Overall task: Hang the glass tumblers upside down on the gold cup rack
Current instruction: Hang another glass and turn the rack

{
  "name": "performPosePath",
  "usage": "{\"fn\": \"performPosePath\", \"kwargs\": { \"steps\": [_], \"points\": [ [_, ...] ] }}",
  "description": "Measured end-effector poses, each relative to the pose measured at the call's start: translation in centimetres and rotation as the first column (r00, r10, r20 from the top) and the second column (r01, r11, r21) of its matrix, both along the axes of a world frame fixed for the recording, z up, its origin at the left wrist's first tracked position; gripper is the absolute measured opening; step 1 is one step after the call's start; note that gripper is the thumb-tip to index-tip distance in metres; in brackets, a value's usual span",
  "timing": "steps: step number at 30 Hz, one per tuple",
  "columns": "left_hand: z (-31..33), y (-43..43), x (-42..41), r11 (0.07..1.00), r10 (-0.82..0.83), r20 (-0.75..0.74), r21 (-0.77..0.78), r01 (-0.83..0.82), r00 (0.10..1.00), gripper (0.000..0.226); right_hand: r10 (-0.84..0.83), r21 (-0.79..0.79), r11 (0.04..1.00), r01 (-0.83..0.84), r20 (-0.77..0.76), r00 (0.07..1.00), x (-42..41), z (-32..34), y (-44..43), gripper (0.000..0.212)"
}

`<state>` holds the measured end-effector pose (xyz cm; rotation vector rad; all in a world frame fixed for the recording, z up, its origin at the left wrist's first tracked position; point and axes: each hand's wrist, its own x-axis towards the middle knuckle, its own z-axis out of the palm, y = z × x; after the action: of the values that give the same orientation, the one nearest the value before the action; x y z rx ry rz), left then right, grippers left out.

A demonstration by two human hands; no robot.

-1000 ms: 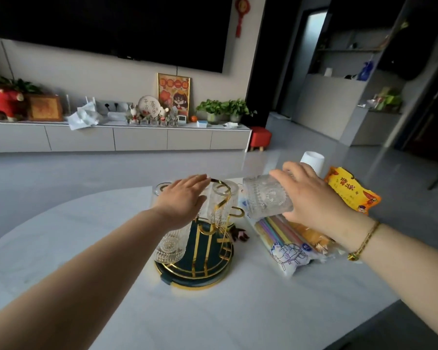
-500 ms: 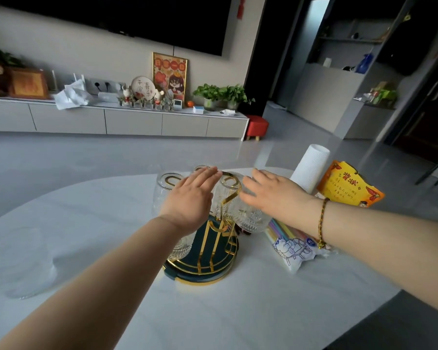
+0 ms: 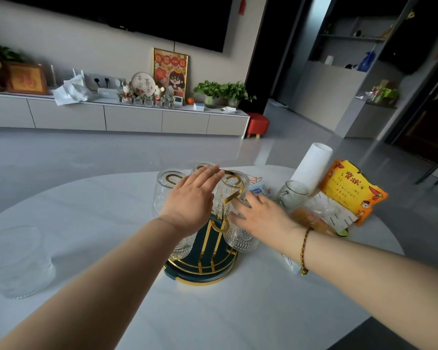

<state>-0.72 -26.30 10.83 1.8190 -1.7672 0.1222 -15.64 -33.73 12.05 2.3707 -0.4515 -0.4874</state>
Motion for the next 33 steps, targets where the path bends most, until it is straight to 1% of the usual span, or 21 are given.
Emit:
{"fn": "performPosePath", "kwargs": {
  "steps": [3,6,11,17,23,26,28,29,31,33],
  "points": [
    [-0.1,0.0,0.0,1.000,0.005,0.003,-0.006,-0.005,1.000,0.050,0.012,-0.024,1.000,-0.013,-0.006,1.000,-0.2,-0.7,0.2,0.054],
    [-0.2,0.0,-0.1,1.000,0.004,0.009,-0.011,-0.004,1.000,0.051,0.012,-0.035,0.999,-0.010,0.040,0.999,-0.5,-1.3,0.2,0.055],
    [-0.3,-0.1,0.2,1.000,-0.001,0.015,-0.028,0.002,1.000,0.051,-0.008,-0.052,0.999,0.013,0.090,0.996,-0.8,-2.3,0.3,0.066],
    [-0.4,-0.2,0.2,1.000,-0.001,-0.006,-0.021,0.001,1.000,0.052,-0.019,-0.034,0.999,0.022,0.113,0.993,-1.2,-2.5,0.5,0.063],
    [0.2,-0.1,0.1,1.000,-0.008,-0.072,-0.006,0.008,0.997,0.049,0.031,-0.099,0.995,-0.021,0.106,0.994,-1.7,-2.7,0.9,0.062],
    [0.5,-0.1,0.3,1.000,-0.005,-0.056,0.019,0.006,0.998,0.047,0.037,-0.046,0.998,-0.030,0.155,0.987,-2.0,-2.6,1.0,0.057],
    [0.8,-0.2,0.3,0.998,-0.007,-0.063,0.055,0.011,0.998,0.046,0.036,0.016,0.999,-0.041,0.211,0.977,-2.1,-2.2,1.2,0.049],
    [1.0,-0.2,0.3,0.997,-0.010,-0.083,0.072,0.016,0.997,0.046,0.034,0.064,0.997,-0.051,0.235,0.972,-2.2,-2.0,1.4,0.051],
    [1.4,0.1,0.1,0.997,-0.015,-0.172,0.076,0.029,0.985,0.044,0.048,0.154,0.984,-0.089,0.256,0.966,-2.6,-1.6,1.7,0.057],
    [1.6,0.8,-0.1,0.999,-0.006,-0.273,0.030,0.014,0.962,0.040,0.056,0.203,0.972,-0.122,0.301,0.952,-3.0,-1.4,2.0,0.053]
  ]
}}
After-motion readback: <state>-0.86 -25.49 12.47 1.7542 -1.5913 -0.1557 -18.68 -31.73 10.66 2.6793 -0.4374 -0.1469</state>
